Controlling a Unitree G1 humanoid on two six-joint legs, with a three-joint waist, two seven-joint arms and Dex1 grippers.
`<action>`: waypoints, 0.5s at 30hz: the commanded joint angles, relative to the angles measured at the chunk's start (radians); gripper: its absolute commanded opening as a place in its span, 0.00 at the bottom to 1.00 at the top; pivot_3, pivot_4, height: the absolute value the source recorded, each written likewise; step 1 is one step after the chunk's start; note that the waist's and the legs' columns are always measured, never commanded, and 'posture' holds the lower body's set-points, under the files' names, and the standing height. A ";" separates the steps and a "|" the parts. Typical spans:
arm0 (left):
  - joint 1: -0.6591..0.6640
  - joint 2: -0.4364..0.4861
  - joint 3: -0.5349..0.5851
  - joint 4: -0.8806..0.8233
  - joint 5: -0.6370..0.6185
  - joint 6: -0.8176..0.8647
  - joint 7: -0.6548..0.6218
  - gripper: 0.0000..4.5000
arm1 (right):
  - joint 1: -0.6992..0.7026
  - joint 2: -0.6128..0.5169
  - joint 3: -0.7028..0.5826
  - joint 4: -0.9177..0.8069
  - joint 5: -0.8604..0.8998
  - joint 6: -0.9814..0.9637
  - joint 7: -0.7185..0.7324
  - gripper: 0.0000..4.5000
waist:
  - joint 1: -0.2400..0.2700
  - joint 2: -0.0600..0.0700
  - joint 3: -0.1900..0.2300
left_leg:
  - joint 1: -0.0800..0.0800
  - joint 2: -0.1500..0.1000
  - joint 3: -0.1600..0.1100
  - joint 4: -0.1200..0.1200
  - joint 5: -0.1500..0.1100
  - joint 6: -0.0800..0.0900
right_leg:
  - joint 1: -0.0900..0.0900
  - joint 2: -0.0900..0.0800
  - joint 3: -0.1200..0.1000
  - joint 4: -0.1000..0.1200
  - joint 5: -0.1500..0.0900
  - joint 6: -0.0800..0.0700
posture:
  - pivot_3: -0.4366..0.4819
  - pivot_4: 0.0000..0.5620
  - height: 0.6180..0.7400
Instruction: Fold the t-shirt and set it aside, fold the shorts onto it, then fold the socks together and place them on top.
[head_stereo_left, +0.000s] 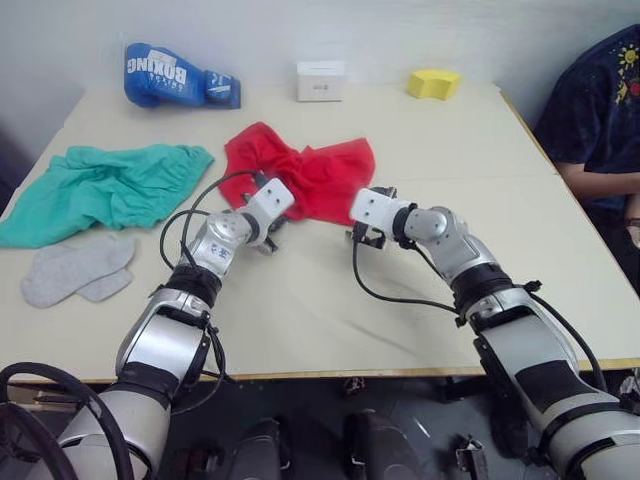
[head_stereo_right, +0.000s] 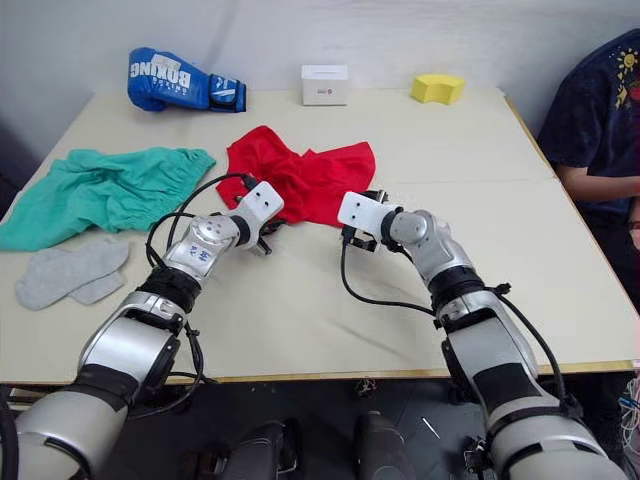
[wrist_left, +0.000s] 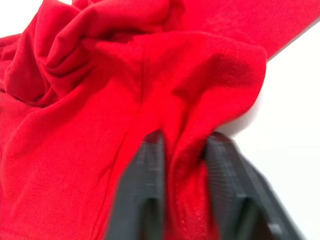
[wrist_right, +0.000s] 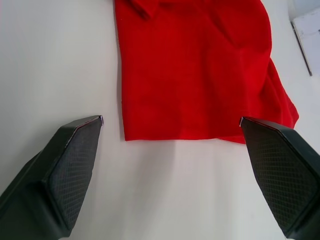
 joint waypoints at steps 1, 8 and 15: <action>0.011 0.042 0.023 0.076 0.039 0.037 0.024 0.02 | -0.057 0.022 0.012 0.088 -0.013 -0.006 -0.002 1.00 | -0.007 0.000 0.000 | 0.000 0.000 0.000 0.000 0.000 0.000 | 0.000 0.000 0.000 0.000 0.000 0.000 | 0.48 0.27 1.00; 0.006 0.049 0.095 0.025 0.011 0.054 0.009 0.02 | -0.135 0.076 0.041 0.249 -0.065 -0.014 -0.099 1.00 | -0.010 0.000 0.000 | 0.000 0.000 0.001 -0.002 0.000 -0.001 | -0.001 0.000 0.001 0.001 -0.001 -0.001 | 0.48 0.27 1.00; 0.023 0.051 0.122 -0.030 0.008 0.084 -0.007 0.00 | -0.153 0.117 0.055 0.338 -0.081 0.035 -0.090 0.79 | -0.008 -0.001 0.000 | 0.000 0.000 0.000 -0.002 0.000 -0.002 | -0.001 0.000 0.001 0.001 -0.001 -0.001 | 0.48 0.27 1.00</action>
